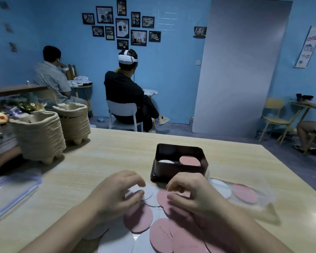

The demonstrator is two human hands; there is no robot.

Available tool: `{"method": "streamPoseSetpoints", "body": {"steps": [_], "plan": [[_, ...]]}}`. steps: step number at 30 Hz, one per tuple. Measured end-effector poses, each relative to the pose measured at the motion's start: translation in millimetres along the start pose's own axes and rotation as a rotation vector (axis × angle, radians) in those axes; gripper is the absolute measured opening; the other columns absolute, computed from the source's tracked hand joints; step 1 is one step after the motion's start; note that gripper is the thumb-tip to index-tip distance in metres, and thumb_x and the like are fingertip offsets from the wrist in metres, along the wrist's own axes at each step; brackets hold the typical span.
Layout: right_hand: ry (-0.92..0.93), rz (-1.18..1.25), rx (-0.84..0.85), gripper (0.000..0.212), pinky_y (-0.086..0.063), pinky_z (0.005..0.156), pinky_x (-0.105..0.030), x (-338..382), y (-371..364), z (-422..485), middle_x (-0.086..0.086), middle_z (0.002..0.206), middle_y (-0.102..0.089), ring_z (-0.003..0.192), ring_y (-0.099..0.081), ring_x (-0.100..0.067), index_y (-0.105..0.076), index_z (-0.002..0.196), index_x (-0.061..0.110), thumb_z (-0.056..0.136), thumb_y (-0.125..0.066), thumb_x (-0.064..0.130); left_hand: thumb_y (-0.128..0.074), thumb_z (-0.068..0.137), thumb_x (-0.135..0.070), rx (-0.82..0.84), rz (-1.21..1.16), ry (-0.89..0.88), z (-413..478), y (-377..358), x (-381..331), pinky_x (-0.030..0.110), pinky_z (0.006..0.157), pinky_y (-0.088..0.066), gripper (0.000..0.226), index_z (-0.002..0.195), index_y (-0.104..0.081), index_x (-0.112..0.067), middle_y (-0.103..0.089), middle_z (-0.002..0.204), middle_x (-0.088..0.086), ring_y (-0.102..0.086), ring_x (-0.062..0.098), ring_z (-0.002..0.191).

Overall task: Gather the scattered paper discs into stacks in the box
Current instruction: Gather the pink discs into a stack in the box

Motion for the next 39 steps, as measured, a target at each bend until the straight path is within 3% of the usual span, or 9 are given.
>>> {"method": "streamPoseSetpoints", "body": {"steps": [8,13,17,23,31,39], "plan": [[0.026,-0.209,0.153,0.019,-0.052,0.083,-0.033,3,-22,-13,0.015,0.101,-0.061,0.097,-0.056,-0.005,-0.063,0.096,0.029,0.095,-0.061,0.048,-0.059,0.094,-0.044,0.004,0.010,0.043,-17,-13,-1,0.026,0.075,-0.047,0.014,0.099,-0.064,-0.031,-0.057,0.090,-0.020,-0.052,-0.001,0.087],[-0.039,-0.205,0.211,0.035,-0.050,0.091,-0.031,-4,-14,-21,0.022,0.112,-0.060,0.111,-0.055,-0.002,-0.065,0.100,0.033,0.090,-0.060,0.066,-0.064,0.090,-0.040,-0.007,-0.026,0.027,-18,-9,-9,0.032,0.077,-0.052,0.017,0.101,-0.068,-0.028,-0.060,0.095,-0.016,-0.058,0.005,0.090],[-0.076,-0.199,0.264,0.052,-0.048,0.096,-0.028,-9,-9,-27,0.027,0.120,-0.056,0.119,-0.051,-0.001,-0.066,0.109,0.035,0.083,-0.061,0.079,-0.069,0.084,-0.043,0.053,0.007,-0.036,-23,-5,-16,0.038,0.076,-0.048,0.018,0.093,-0.068,-0.028,-0.059,0.085,-0.014,-0.055,0.008,0.082],[-0.098,-0.187,0.292,0.044,-0.045,0.102,-0.028,-14,-7,-32,0.027,0.129,-0.055,0.126,-0.048,0.001,-0.063,0.119,0.036,0.086,-0.066,0.064,-0.077,0.073,-0.065,0.128,0.063,-0.064,-28,-7,-17,0.030,0.080,-0.047,0.047,0.106,-0.070,-0.032,-0.059,0.093,-0.021,-0.053,0.006,0.089],[-0.124,-0.166,0.265,0.043,-0.047,0.101,-0.028,-12,-6,-30,0.025,0.127,-0.061,0.123,-0.054,0.001,-0.065,0.121,0.036,0.085,-0.071,0.059,-0.080,0.070,-0.064,0.105,0.063,-0.054,-27,-5,-19,0.032,0.076,-0.049,0.046,0.104,-0.070,-0.035,-0.060,0.089,-0.020,-0.054,0.005,0.087],[-0.124,-0.128,0.231,0.040,-0.048,0.102,-0.029,-11,-7,-30,0.023,0.131,-0.060,0.125,-0.054,0.001,-0.064,0.120,0.037,0.085,-0.073,0.053,-0.082,0.060,-0.075,0.137,0.060,-0.061,-27,-6,-22,0.027,0.078,-0.049,0.065,0.110,-0.069,-0.035,-0.062,0.095,-0.023,-0.055,0.001,0.091]]}}
Point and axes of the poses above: each hand's wrist, its own z-axis towards the middle knuckle, its own y-axis out of the back of the hand, x = y × z, the point moved 7 cm from there along z, towards the middle knuckle
